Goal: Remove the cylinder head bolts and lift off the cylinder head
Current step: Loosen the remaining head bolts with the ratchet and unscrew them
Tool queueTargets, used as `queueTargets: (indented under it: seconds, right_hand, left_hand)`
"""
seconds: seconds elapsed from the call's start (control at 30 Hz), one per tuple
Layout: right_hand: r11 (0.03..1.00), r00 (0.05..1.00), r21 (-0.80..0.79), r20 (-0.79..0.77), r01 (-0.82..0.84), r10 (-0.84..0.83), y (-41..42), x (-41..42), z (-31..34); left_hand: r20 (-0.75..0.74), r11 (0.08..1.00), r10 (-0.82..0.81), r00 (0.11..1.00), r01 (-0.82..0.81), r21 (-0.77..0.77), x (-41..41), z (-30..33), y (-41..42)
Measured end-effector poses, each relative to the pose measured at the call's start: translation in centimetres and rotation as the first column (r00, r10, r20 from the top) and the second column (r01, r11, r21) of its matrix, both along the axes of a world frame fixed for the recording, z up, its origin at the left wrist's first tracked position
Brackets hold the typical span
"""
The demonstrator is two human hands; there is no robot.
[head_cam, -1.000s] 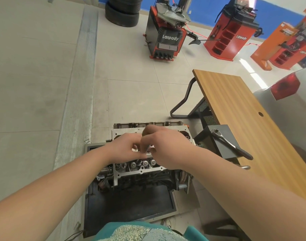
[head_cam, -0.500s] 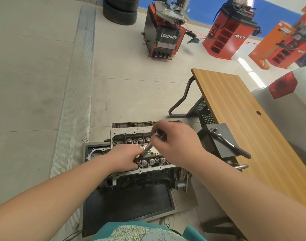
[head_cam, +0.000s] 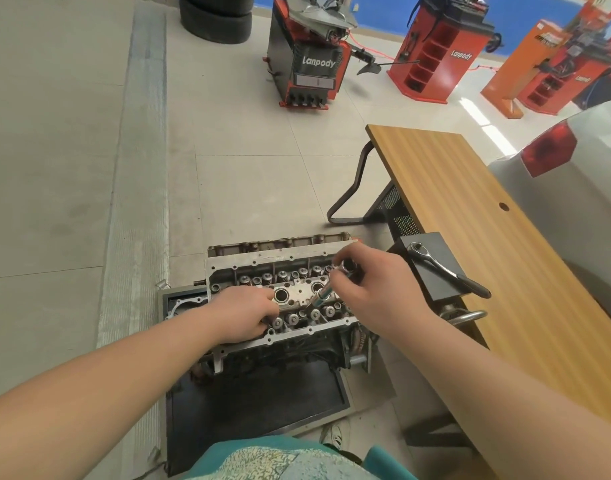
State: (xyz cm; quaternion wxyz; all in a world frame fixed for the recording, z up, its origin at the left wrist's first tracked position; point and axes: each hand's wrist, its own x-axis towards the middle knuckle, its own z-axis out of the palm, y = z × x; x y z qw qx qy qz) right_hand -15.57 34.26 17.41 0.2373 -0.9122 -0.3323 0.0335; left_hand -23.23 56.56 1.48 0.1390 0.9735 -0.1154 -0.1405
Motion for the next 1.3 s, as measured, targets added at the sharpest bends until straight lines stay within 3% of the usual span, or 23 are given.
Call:
queueTargets:
  seconds: [0.3,0.57,0.67,0.77,0.83,0.97,1.03,1.07,1.17,1.3]
  right_hand:
    - [0.996,0.999,-0.086,-0.037,-0.019,0.016,-0.2,0.4,-2.4]
    - [0.989,0.997,-0.128,-0.017,-0.074,0.072,-0.4,0.6,-3.0]
    - [0.994,0.996,-0.078,-0.038,-0.080,0.078,-0.3,0.8,-3.2]
    - [0.992,0.989,-0.027,-0.085,-0.121,0.118,0.1,0.8,-3.7]
    - [0.992,0.986,0.000,-0.109,-0.127,0.126,0.1,1.0,-4.0]
    - [0.976,0.973,-0.009,-0.083,-0.219,0.217,-0.3,1.7,-4.6]
    - [0.967,0.956,0.000,-0.150,-0.256,0.253,-1.1,2.2,-5.3]
    - [0.969,0.944,0.042,-0.216,-0.245,0.248,-1.8,2.5,-5.7]
    - [0.980,0.929,0.172,-0.338,-0.097,0.152,-4.7,4.6,-7.6]
    - [0.977,0.940,0.090,-0.301,0.195,-0.160,-9.4,11.6,-11.9]
  left_hand:
    - [0.089,1.000,-0.002,0.996,0.000,0.027,-0.2,0.2,0.2]
    - [-0.006,0.980,0.157,0.988,-0.156,-0.124,-0.3,0.8,0.4]
    - [-0.043,0.835,0.314,0.948,-0.297,-0.462,0.3,2.5,-1.3]
    - [-0.205,0.543,0.332,0.921,-0.364,-0.756,1.3,5.0,-4.6]
    - [-0.277,0.392,0.349,0.895,-0.408,-0.824,2.1,5.5,-7.0]
    - [-0.303,0.139,0.545,0.781,-0.441,-0.887,3.0,4.7,-10.5]
    - [-0.381,-0.015,0.581,0.719,-0.458,-0.889,3.4,4.2,-11.3]
    - [-0.370,-0.019,0.611,0.700,-0.454,-0.891,3.6,3.8,-11.4]
    - [-0.239,0.126,0.734,0.636,-0.472,-0.872,3.9,3.2,-11.7]
    - [-0.250,0.069,0.811,0.530,-0.509,-0.858,4.1,3.7,-13.1]
